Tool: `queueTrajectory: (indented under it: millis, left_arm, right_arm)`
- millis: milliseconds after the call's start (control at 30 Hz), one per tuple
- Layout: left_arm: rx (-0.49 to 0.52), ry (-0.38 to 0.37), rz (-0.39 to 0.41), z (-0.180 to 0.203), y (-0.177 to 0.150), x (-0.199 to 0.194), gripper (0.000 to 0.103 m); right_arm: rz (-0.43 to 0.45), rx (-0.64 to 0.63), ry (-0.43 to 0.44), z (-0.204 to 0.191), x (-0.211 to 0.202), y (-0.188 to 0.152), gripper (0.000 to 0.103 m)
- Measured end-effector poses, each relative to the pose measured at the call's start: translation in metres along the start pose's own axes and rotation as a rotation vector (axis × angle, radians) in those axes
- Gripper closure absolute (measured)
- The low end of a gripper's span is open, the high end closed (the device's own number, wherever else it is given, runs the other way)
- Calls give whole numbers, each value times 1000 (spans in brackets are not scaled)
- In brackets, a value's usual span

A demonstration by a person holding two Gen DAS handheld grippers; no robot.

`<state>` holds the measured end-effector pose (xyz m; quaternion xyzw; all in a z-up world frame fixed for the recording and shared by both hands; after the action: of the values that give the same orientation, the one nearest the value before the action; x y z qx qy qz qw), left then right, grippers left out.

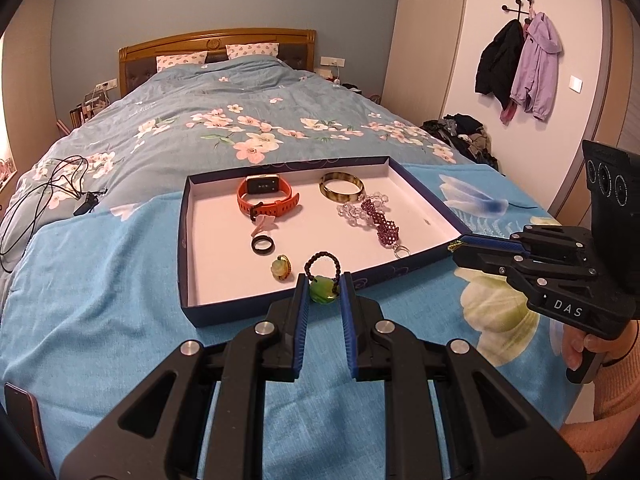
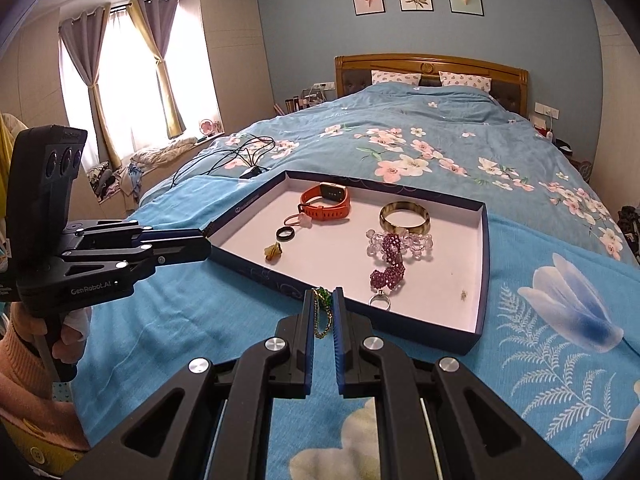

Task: Organize jewelry
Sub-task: 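Carry the pendant and the green-stone gold ring into the box lid with both tools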

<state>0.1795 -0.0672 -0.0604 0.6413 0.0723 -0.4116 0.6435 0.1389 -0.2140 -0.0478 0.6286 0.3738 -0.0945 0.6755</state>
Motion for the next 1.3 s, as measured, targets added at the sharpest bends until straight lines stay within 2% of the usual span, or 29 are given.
queueTrajectory:
  millis: [1300]
  left_arm:
    - [-9,25,5,-13,15,15,87]
  right_arm:
    - [2,32,-27,16,20,15,96]
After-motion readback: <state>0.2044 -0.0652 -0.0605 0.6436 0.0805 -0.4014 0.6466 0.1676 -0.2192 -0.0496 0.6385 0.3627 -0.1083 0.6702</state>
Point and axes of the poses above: each gripper's, at about its wrist camera, not at the fingertips, and x roughly the way its jaws point, z to its right, y to its top, the point moved 5 cm from there along x, roughly the way its jaws point, and after that the axes turned 6 degrees about -y, right-handed, at the moved point
